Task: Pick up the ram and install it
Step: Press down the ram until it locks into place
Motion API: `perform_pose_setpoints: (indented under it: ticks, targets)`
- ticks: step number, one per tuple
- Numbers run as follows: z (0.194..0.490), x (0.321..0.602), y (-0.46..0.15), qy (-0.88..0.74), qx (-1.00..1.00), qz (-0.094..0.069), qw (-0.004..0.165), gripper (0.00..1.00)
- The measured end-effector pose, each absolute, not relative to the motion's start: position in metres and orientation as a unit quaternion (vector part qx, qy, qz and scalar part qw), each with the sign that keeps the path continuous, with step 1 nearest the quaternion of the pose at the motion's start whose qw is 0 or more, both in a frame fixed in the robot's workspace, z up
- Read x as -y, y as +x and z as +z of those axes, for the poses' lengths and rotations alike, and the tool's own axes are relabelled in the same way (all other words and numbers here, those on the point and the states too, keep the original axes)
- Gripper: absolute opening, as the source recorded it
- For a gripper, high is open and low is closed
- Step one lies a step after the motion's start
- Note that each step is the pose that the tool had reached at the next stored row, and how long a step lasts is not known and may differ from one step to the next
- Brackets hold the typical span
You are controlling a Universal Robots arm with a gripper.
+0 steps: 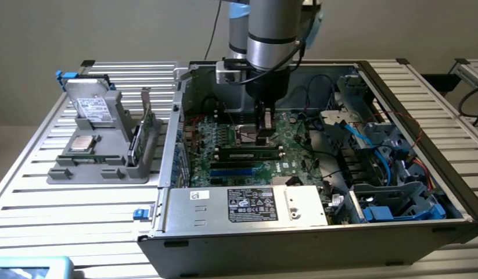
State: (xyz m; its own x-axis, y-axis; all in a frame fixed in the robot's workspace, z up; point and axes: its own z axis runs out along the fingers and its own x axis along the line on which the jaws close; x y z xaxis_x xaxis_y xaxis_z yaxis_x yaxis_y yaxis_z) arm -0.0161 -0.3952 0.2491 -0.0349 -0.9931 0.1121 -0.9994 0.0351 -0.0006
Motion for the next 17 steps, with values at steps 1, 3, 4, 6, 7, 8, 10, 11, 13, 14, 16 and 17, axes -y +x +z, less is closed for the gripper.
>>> perform_pose_setpoints:
  ticks: [1, 3, 4, 6, 7, 8, 10, 11, 13, 14, 16, 17]
  targets:
    - [0.249, 0.395, -0.021, 0.693, 0.718, 0.04, 0.04, 0.11]
    - [0.249, 0.395, -0.03, 0.693, 0.718, 0.04, 0.039, 0.11]
    - [0.249, 0.395, -0.034, 0.693, 0.718, 0.04, 0.039, 0.11]
    - [0.249, 0.396, -0.043, 0.693, 0.718, 0.04, 0.039, 0.11]
    - [0.249, 0.396, -0.047, 0.693, 0.718, 0.04, 0.039, 0.11]
    - [0.248, 0.396, -0.049, 0.693, 0.718, 0.04, 0.039, 0.11]
    - [0.246, 0.396, -0.05, 0.693, 0.718, 0.04, 0.039, 0.11]
    - [0.245, 0.396, -0.05, 0.693, 0.718, 0.04, 0.039, 0.11]
    - [0.242, 0.395, -0.05, 0.693, 0.718, 0.04, 0.039, 0.11]
    - [0.241, 0.394, -0.05, 0.693, 0.718, 0.04, 0.039, 0.11]
    - [0.239, 0.394, -0.05, 0.694, 0.718, 0.04, 0.039, 0.11]
    - [0.238, 0.394, -0.05, 0.693, 0.718, 0.04, 0.039, 0.11]
